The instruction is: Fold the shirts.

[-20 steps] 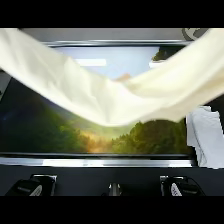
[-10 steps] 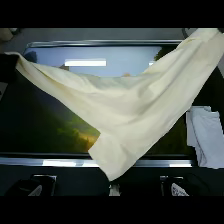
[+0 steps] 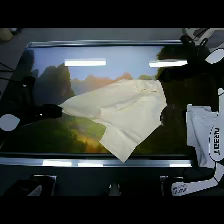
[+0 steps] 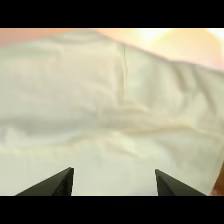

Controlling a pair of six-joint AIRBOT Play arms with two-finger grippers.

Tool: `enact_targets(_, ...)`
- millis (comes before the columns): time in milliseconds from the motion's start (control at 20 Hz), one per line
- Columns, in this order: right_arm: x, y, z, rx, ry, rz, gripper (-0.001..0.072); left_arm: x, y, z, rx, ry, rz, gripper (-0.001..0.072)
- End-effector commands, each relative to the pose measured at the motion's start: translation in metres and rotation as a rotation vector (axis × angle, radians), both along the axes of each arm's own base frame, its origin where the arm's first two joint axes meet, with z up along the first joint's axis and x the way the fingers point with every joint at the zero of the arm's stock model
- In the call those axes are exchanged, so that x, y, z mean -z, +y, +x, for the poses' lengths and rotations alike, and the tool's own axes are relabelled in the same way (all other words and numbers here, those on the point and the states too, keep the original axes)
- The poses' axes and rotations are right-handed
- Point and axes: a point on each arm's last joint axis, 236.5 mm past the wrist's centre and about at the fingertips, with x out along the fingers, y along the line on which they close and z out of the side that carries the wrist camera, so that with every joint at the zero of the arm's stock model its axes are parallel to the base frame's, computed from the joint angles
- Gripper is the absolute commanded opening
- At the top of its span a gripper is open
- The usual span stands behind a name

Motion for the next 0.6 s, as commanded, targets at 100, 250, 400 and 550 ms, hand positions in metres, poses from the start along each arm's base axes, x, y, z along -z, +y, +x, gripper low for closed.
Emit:
enact_targets(100,0.076,-0.002,-0.146,-0.21,0.475,-0.156,0.053,0.01,-0.003,-0.005,0.017,0.018,-0.003,0.0024)
enact_targets(250,0.126,0.023,-0.221,-0.115,0.548,-0.047,0.0582,0.01,-0.003,-0.005,0.016,0.019,-0.004,0.0024)
enact_targets(400,0.163,0.053,-0.264,0.003,0.568,0.094,0.0613,0.01,-0.003,-0.005,0.016,0.018,-0.005,0.0025)
enact_targets(550,0.187,0.065,-0.277,0.111,0.596,0.172,0.0611,0.01,-0.004,-0.005,0.016,0.019,-0.008,0.0024)
